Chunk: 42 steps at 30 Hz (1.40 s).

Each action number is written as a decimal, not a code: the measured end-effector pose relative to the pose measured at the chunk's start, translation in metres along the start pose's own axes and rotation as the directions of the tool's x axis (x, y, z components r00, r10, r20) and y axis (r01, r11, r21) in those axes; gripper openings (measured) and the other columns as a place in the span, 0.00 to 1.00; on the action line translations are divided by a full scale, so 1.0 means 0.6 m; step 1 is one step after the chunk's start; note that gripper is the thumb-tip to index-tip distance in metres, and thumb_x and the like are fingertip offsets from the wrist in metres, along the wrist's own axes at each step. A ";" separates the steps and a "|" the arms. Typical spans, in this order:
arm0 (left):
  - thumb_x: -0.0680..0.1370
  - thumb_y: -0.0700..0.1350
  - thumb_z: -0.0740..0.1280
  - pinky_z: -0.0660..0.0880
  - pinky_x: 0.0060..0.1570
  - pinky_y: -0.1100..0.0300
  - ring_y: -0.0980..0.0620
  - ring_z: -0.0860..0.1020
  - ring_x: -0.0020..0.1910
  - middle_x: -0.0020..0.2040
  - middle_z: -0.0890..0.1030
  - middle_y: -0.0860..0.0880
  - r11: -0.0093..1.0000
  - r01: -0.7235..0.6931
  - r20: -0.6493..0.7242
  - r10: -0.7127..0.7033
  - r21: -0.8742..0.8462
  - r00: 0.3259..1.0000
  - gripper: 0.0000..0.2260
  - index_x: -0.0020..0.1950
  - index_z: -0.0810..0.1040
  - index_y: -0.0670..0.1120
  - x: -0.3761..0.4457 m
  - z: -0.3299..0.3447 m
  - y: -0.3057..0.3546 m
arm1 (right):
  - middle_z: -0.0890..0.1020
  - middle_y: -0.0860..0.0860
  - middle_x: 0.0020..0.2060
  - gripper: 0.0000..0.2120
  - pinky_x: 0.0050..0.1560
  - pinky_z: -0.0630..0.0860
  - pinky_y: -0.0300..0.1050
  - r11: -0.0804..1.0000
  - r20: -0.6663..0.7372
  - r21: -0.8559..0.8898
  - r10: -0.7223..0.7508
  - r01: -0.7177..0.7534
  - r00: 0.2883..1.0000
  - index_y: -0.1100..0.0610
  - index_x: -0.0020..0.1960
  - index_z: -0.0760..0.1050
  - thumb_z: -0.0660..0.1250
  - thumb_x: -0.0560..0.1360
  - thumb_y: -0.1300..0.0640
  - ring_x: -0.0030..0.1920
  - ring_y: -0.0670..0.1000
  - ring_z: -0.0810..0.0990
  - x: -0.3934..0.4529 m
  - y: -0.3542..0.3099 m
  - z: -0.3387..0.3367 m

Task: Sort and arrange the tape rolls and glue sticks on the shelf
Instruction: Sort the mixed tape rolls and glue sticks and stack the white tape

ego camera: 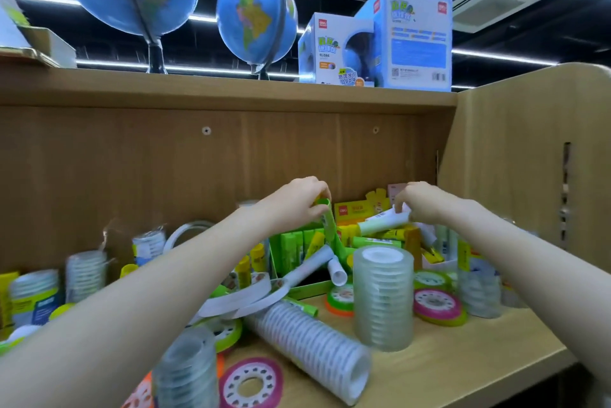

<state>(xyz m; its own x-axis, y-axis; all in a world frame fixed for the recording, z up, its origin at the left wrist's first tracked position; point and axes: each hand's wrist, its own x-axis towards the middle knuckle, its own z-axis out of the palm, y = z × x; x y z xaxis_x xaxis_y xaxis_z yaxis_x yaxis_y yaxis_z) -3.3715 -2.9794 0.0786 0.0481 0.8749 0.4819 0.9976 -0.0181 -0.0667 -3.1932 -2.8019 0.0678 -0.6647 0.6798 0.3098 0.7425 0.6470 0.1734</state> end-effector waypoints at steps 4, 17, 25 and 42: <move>0.79 0.45 0.62 0.70 0.56 0.51 0.47 0.75 0.52 0.57 0.74 0.46 0.999 -0.026 -0.064 0.023 -0.042 0.998 0.11 0.59 0.74 0.42 0.009 0.007 0.013 | 0.80 0.54 0.55 0.12 0.50 0.76 0.44 0.998 0.026 0.043 0.043 -0.044 0.999 0.58 0.56 0.78 0.65 0.74 0.63 0.55 0.55 0.78 0.004 0.015 -0.003; 0.79 0.43 0.63 0.69 0.30 0.71 0.66 0.75 0.29 0.35 0.77 0.56 0.844 0.071 -0.166 -0.186 -0.532 0.968 0.04 0.50 0.77 0.46 0.009 0.009 0.026 | 0.76 0.44 0.59 0.23 0.57 0.76 0.43 0.618 0.028 0.751 -0.381 0.232 0.924 0.52 0.67 0.67 0.69 0.74 0.57 0.59 0.44 0.76 -0.036 -0.062 -0.051; 0.80 0.40 0.60 0.71 0.52 0.66 0.58 0.82 0.45 0.44 0.84 0.44 0.827 0.264 0.254 -0.152 -0.497 0.955 0.06 0.53 0.75 0.45 -0.051 0.003 -0.029 | 0.79 0.49 0.49 0.17 0.46 0.74 0.36 0.854 -0.048 0.363 -0.382 0.373 0.923 0.54 0.61 0.77 0.70 0.73 0.57 0.46 0.49 0.78 -0.002 -0.114 -0.040; 0.77 0.40 0.64 0.63 0.43 0.60 0.46 0.74 0.53 0.57 0.72 0.46 0.929 -0.039 0.173 -0.028 0.368 0.984 0.12 0.59 0.72 0.43 -0.055 0.023 -0.057 | 0.81 0.49 0.36 0.12 0.36 0.76 0.41 0.903 0.149 0.283 -0.374 0.323 0.915 0.55 0.47 0.79 0.74 0.68 0.49 0.35 0.49 0.80 0.016 -0.161 -0.016</move>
<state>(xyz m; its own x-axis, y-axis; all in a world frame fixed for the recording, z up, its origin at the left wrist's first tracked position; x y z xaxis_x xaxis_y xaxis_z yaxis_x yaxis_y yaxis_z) -3.4082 -3.0010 0.0532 0.0110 0.9457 0.3249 0.9066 0.1277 -0.4022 -3.2702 -2.8613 0.0630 -0.8985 0.4317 0.0792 0.4324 0.9016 -0.0084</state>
